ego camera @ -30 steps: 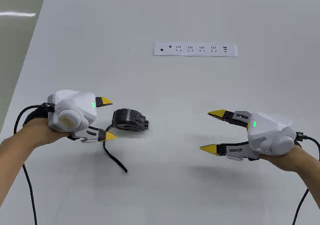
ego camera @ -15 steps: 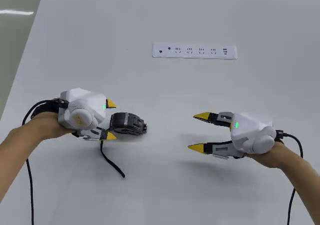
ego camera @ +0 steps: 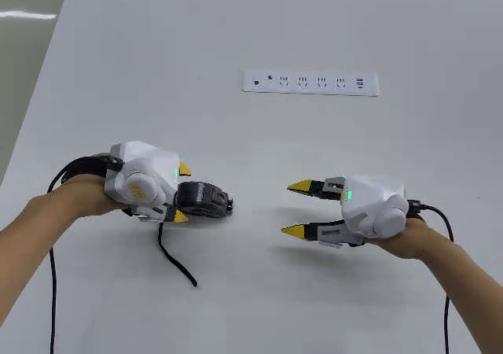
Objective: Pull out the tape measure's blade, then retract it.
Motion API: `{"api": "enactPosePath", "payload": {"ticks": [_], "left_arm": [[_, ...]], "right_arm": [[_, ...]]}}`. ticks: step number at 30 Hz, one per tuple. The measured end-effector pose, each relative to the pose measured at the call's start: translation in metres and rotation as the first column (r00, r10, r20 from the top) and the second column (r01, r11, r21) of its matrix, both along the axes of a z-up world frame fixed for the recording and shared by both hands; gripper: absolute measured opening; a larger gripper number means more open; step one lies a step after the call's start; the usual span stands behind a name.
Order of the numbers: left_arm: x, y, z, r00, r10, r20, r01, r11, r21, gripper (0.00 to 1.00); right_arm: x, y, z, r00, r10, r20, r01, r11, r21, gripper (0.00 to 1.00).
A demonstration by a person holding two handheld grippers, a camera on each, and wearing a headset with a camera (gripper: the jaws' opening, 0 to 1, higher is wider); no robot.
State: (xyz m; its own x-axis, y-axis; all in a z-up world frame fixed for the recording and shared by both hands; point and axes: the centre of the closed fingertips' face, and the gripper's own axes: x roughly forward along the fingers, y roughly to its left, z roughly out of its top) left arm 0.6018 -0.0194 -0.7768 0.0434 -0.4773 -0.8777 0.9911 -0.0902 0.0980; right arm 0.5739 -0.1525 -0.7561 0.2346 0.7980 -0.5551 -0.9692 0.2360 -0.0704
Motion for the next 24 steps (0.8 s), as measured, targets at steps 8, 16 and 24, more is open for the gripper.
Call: {"api": "enactPosePath", "payload": {"ticks": [8,16,24], "left_arm": [[0.003,0.000,-0.008,0.999,-0.034,-0.022,0.034,0.999,0.018,0.36],[0.002,0.001,-0.014,0.998,-0.057,-0.036,0.058,0.998,0.036,0.33],[0.001,0.002,-0.018,0.997,-0.070,-0.043,0.071,0.997,0.030,0.31]], "right_arm": [[0.004,0.018,-0.009,1.000,0.023,-0.013,-0.023,1.000,0.004,0.38],[0.010,0.038,-0.019,0.999,0.045,-0.023,-0.045,0.999,0.006,0.34],[0.016,0.055,-0.030,0.998,0.051,-0.031,-0.051,0.999,-0.006,0.27]]}}
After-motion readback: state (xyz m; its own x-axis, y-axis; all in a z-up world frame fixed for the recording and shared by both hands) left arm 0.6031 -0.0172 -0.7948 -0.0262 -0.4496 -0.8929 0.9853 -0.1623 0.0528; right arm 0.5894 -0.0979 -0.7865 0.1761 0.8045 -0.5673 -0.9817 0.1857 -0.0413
